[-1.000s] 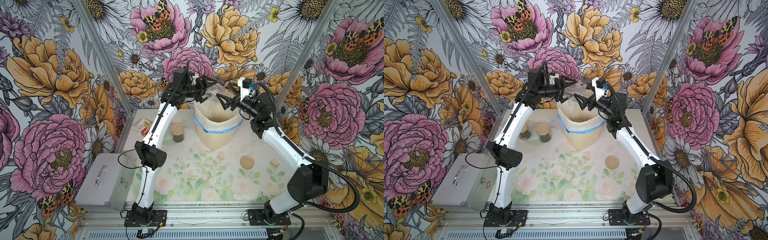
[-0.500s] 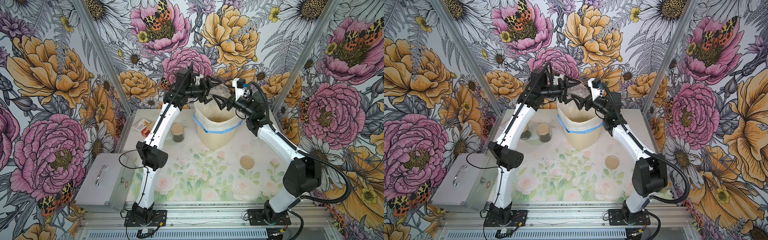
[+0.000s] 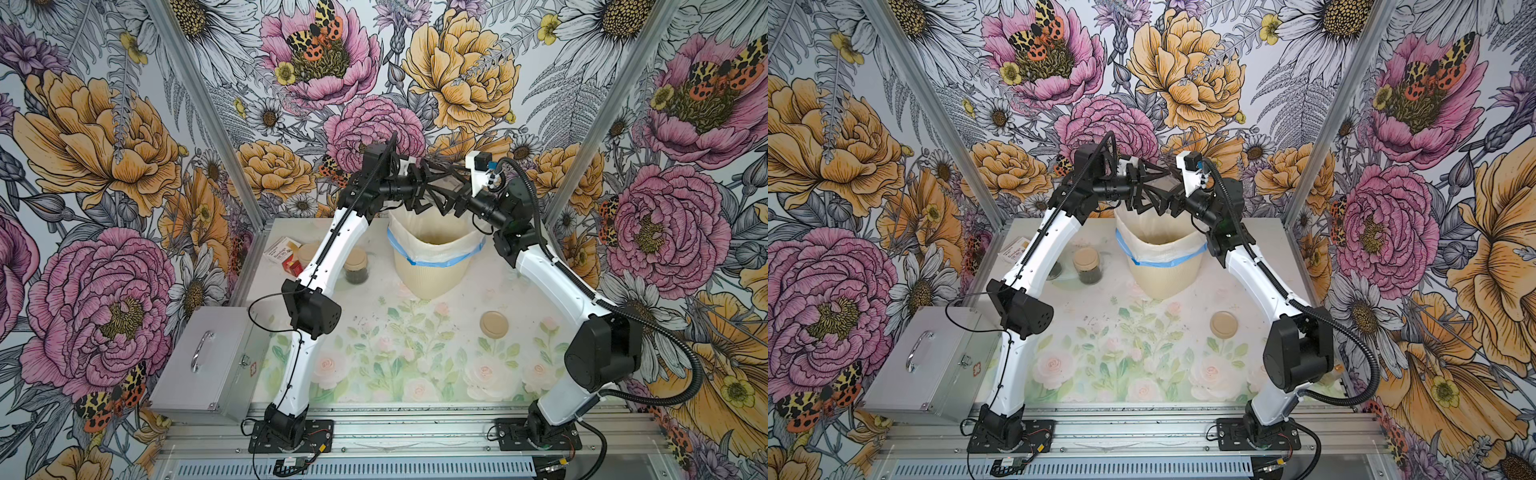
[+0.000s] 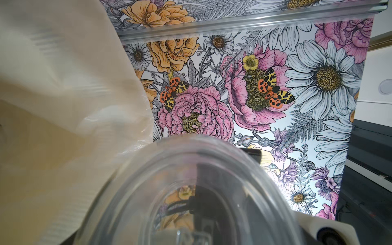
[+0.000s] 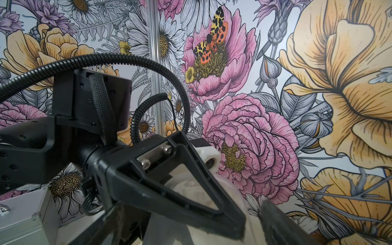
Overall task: Empty moldy tea leaves from jars
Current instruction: Place the jar at the center of the board.
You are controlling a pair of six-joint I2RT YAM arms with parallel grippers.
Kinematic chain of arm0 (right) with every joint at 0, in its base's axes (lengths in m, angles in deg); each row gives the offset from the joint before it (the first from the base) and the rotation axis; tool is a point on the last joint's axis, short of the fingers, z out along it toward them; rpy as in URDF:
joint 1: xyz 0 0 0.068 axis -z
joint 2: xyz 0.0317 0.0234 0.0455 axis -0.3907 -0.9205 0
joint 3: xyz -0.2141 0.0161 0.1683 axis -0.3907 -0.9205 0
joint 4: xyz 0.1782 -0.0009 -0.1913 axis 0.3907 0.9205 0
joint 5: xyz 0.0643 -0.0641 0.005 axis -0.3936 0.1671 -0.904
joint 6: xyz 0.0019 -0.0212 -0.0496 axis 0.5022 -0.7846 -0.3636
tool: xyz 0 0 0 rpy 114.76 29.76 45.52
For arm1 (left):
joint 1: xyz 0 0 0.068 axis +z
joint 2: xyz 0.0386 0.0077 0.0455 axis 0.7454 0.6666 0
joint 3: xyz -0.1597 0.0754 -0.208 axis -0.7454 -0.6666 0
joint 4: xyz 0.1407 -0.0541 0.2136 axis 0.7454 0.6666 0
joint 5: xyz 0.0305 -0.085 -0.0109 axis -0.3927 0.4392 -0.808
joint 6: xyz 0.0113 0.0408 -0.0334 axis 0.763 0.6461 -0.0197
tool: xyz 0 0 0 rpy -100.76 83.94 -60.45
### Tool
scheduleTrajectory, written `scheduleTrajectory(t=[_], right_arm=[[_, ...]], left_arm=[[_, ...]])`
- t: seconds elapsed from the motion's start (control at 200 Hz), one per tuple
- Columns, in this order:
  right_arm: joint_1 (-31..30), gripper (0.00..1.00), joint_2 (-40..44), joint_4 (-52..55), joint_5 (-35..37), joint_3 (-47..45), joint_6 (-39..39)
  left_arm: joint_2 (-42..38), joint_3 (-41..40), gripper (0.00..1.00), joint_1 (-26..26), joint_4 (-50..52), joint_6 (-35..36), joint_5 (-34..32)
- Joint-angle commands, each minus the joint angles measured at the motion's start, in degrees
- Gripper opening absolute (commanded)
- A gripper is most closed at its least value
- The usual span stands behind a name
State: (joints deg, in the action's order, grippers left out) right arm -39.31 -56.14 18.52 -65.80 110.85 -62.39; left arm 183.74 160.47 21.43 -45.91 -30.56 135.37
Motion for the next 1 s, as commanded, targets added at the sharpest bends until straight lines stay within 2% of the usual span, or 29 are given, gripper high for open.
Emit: scheduleTrajectory(t=[0.0,0.686,0.991], right_arm=[[-0.1,1.00,0.0,1.0,1.0,-0.8,-1.1],[0.7,0.98,0.5,-1.9,-0.4,-4.2,0.3],[1.5,0.82,0.5,-5.5,-1.5,-4.6,3.0]], left_arm=[[-1.6,1.9,0.68,0.1,-4.1,-0.9,2.0],[-3.2,1.5,0.70,0.7,-4.9,-1.6,3.3],[-3.1,1.1,0.70,0.4,-5.4,-2.1,3.5]])
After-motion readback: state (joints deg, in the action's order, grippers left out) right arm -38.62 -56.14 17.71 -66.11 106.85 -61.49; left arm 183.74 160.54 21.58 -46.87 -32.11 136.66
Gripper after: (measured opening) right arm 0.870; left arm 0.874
